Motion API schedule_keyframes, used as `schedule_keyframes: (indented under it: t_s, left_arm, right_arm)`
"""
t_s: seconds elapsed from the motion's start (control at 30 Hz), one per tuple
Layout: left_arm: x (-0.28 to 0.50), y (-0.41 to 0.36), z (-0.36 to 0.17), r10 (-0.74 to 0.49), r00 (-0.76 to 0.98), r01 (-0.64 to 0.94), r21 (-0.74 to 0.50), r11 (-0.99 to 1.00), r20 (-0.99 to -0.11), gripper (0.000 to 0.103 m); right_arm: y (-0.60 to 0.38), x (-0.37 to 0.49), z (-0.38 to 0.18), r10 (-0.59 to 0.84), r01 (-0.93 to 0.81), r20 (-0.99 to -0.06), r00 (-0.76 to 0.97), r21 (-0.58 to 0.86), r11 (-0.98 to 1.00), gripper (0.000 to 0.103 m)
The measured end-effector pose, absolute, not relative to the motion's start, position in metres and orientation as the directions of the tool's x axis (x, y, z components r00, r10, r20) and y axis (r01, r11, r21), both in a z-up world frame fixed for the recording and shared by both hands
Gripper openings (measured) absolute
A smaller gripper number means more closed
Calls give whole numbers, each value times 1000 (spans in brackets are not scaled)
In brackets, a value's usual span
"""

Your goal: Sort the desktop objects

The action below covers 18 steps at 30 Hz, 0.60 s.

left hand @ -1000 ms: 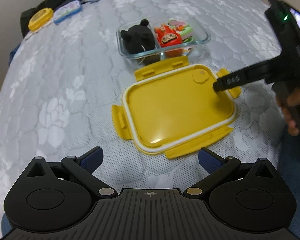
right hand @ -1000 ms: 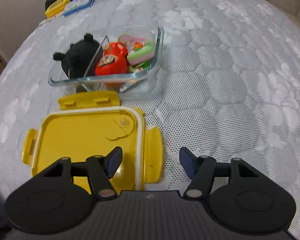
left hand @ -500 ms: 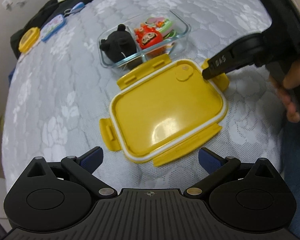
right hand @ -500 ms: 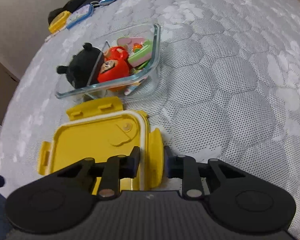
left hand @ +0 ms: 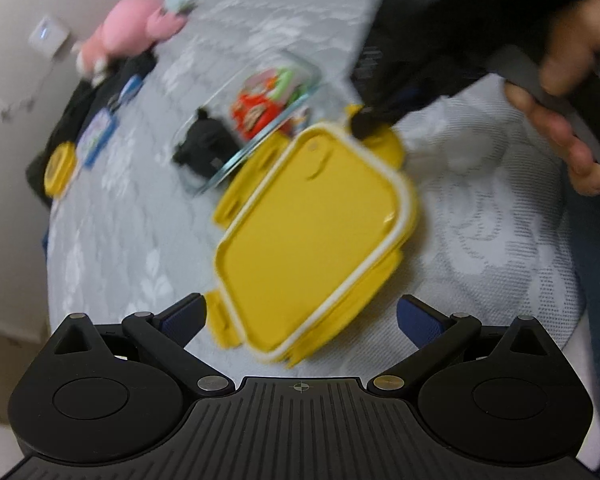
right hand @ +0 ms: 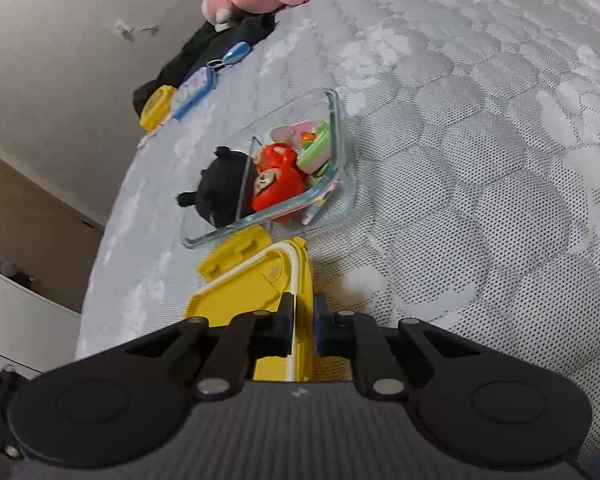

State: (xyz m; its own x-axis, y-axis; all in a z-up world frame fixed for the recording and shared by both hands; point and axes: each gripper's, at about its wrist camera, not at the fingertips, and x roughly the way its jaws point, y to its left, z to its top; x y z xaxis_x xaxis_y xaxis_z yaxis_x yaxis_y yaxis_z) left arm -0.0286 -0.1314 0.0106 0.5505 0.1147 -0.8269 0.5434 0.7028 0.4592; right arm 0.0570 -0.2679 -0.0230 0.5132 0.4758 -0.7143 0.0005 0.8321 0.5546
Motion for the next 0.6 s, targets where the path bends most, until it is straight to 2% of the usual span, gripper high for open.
schedule_keyframes:
  t_s: [0.13, 0.4, 0.6]
  left_arm:
    - [-25, -153, -5, 124, 581, 555, 503, 662, -804, 103]
    - [-13, -173, -46, 215, 685, 529, 678, 511, -696, 103]
    - [-21, -169, -67, 208, 751, 523, 758, 390, -626, 103]
  right_arm:
    - [-270, 53, -21, 500, -7, -697, 514, 580, 815, 11]
    - [-273, 48, -17, 555, -37, -647, 524, 633, 773, 11]
    - [-274, 48, -18, 564, -40, -642, 519, 641, 766, 11]
